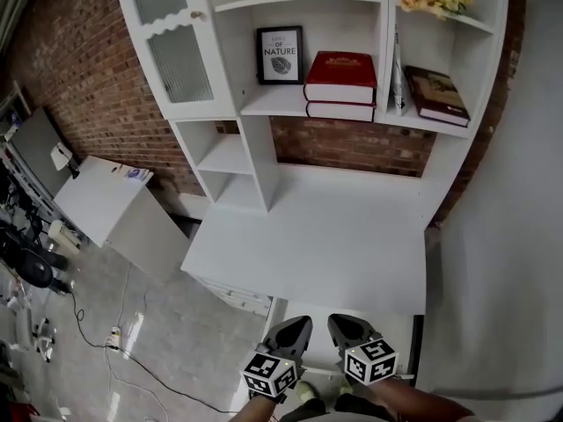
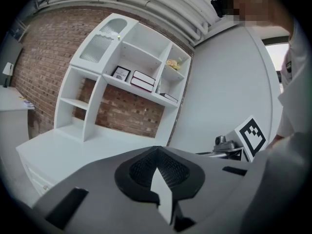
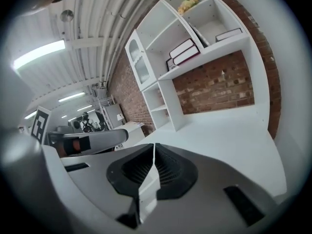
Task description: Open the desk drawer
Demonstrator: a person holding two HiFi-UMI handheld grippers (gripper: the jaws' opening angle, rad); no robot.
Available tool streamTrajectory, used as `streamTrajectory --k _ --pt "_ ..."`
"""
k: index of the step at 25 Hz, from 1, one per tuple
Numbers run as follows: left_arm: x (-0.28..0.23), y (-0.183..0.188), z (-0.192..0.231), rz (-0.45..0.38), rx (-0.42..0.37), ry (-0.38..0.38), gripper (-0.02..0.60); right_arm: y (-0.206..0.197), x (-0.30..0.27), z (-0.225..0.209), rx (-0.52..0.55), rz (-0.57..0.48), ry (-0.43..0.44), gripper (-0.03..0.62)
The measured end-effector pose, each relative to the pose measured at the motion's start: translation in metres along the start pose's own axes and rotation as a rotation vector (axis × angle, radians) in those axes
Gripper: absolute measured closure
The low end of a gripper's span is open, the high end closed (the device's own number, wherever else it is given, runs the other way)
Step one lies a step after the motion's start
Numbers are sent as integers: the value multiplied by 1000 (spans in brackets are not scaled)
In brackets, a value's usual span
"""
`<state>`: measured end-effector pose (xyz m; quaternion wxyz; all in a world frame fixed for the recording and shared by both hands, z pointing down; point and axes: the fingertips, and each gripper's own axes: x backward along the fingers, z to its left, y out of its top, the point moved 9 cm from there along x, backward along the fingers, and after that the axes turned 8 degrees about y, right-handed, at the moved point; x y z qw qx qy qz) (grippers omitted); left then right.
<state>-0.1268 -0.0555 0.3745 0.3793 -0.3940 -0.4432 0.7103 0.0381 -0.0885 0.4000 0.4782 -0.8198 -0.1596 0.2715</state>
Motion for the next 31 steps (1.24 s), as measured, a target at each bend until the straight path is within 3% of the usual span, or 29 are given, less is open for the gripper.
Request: streamTrajectory --k 6,12,31 --pt "-2 38 -7 -68 -32 -8 569 50 3 3 87 -77 2 576" --pt "1 64 -7 -126 -38 10 569 76 3 12 140 -105 39 577" --pt "9 61 -3 -141 -23 56 569 73 -3 21 158 -91 84 577"
